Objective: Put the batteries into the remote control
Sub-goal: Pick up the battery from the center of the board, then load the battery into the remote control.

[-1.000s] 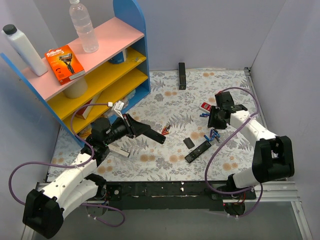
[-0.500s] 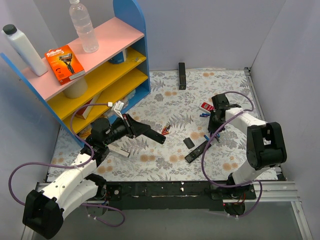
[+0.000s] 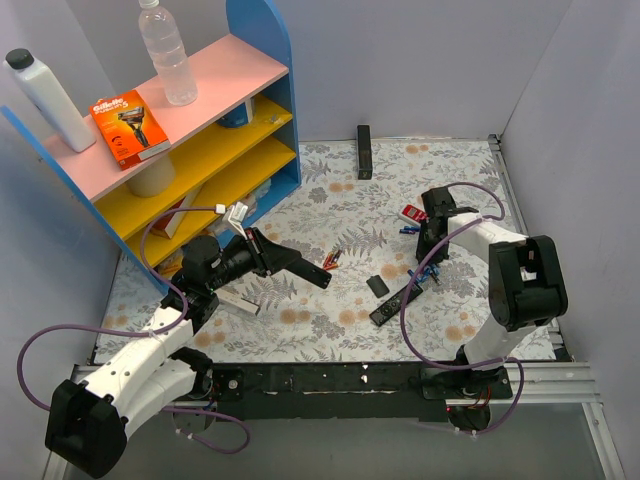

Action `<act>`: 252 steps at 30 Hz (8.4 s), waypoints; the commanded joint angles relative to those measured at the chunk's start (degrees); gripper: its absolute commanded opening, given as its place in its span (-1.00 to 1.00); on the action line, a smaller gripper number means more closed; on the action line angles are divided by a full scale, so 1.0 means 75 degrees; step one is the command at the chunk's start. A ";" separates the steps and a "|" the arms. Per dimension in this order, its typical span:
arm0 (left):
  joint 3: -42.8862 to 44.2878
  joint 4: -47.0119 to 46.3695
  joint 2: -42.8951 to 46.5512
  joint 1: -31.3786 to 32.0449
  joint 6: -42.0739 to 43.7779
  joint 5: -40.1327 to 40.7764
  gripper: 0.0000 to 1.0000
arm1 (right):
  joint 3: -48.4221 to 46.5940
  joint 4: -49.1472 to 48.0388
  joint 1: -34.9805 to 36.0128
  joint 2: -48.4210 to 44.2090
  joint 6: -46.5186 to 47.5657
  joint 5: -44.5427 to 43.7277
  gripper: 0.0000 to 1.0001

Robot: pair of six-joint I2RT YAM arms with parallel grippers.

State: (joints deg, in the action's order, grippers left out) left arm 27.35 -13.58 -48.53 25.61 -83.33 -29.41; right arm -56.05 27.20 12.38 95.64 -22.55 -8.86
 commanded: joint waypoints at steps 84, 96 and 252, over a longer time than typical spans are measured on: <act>0.1134 -0.1833 -0.0771 0.0031 -0.1850 -0.1130 -1.00 | 0.0137 -0.2279 0.5556 -0.4630 0.3932 0.3010 -0.97; 0.1157 -0.1787 -0.0830 0.0031 -0.1874 -0.1200 -1.00 | 0.0056 -0.2127 0.5556 -0.4478 0.4014 0.3045 -0.67; 0.0150 0.0182 -0.0771 0.0043 -0.1429 0.0476 -1.00 | -0.1198 0.0286 0.2523 -0.3413 0.2912 0.1276 0.29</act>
State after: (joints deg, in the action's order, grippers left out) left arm 28.51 -12.16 -54.65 25.67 -95.94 -25.98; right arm -64.51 24.05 37.82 66.87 -1.52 3.29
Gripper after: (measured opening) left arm 0.161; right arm 0.644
